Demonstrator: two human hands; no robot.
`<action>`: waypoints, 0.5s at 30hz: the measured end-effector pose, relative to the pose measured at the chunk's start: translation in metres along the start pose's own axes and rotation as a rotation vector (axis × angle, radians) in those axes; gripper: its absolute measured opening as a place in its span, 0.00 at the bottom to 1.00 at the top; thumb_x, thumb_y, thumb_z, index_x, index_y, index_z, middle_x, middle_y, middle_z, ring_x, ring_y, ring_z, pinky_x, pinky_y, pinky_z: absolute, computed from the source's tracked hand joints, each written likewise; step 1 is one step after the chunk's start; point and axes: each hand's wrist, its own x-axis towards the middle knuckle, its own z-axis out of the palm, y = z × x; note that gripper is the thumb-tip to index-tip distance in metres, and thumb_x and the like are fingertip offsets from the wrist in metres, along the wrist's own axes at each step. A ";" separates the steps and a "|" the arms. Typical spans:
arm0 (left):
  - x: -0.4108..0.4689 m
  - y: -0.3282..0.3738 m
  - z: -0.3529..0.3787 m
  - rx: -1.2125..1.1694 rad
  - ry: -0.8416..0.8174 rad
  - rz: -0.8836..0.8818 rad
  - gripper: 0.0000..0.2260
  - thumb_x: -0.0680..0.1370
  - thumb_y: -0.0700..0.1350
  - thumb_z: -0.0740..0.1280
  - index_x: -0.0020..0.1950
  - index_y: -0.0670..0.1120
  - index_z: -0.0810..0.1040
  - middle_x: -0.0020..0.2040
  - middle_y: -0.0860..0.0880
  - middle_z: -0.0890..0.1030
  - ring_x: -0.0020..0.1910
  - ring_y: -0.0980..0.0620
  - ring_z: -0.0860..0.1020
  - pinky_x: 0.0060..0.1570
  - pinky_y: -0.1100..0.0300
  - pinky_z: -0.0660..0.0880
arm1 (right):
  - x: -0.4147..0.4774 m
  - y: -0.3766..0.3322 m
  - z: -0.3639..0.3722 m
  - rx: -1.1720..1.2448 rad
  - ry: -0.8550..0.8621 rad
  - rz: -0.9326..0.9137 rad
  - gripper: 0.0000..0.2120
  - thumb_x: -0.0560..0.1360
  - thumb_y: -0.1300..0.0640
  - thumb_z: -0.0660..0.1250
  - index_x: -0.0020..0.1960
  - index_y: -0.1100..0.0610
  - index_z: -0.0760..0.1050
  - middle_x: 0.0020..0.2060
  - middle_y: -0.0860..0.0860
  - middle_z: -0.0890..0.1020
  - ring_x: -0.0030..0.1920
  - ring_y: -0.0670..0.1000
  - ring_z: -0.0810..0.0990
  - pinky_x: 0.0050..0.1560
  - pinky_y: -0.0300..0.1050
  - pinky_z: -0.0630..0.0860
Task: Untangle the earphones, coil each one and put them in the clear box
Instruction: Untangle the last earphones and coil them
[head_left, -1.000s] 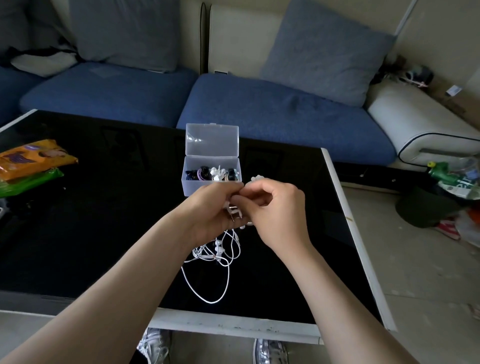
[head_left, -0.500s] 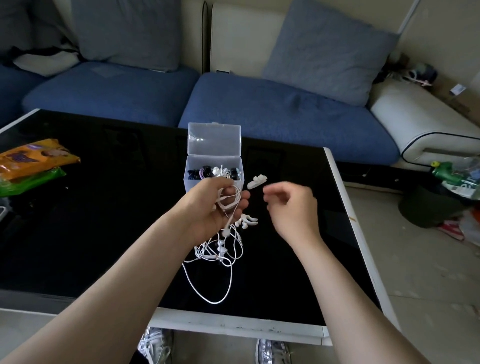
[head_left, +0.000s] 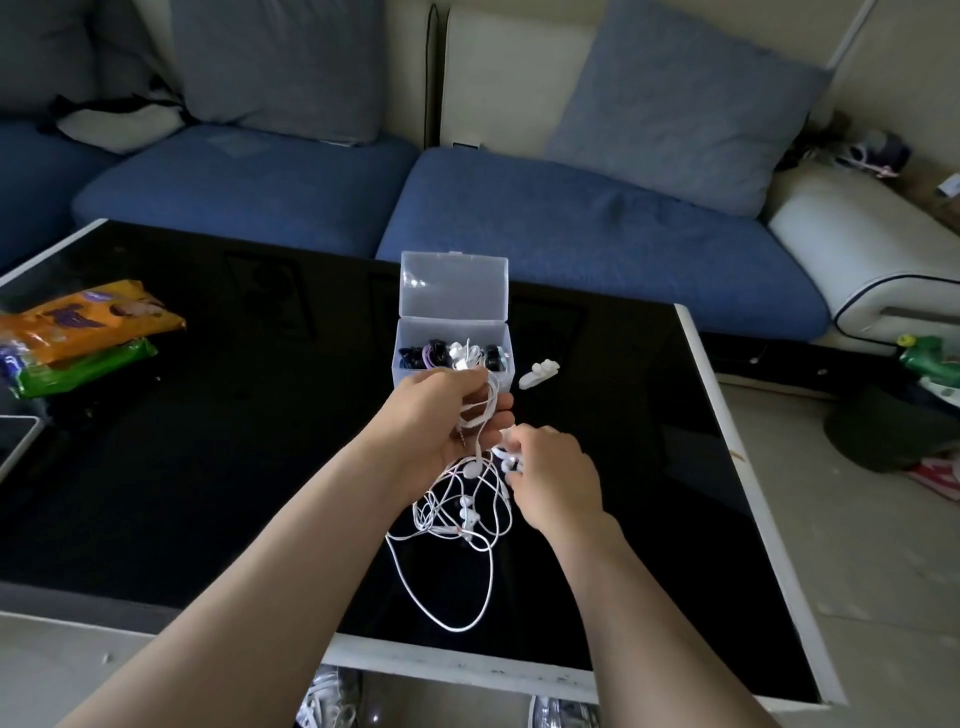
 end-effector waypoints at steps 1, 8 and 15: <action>0.001 0.000 0.000 0.033 0.007 0.038 0.09 0.85 0.43 0.66 0.56 0.38 0.81 0.48 0.41 0.88 0.43 0.46 0.88 0.41 0.54 0.84 | 0.001 -0.002 -0.002 -0.049 0.020 0.014 0.14 0.82 0.56 0.70 0.67 0.49 0.75 0.61 0.50 0.80 0.62 0.55 0.77 0.62 0.53 0.76; 0.004 0.006 0.004 0.092 -0.035 0.232 0.07 0.85 0.45 0.66 0.53 0.42 0.74 0.50 0.44 0.88 0.52 0.45 0.88 0.46 0.52 0.81 | 0.006 -0.001 -0.016 0.039 -0.008 0.072 0.21 0.79 0.66 0.66 0.70 0.52 0.75 0.62 0.54 0.79 0.63 0.58 0.78 0.60 0.48 0.76; 0.009 0.006 0.010 0.079 0.090 0.350 0.07 0.84 0.42 0.67 0.49 0.40 0.75 0.50 0.41 0.87 0.48 0.42 0.88 0.51 0.53 0.84 | 0.007 0.006 -0.041 0.347 -0.223 0.170 0.08 0.79 0.57 0.63 0.40 0.56 0.73 0.35 0.49 0.78 0.34 0.51 0.75 0.34 0.41 0.69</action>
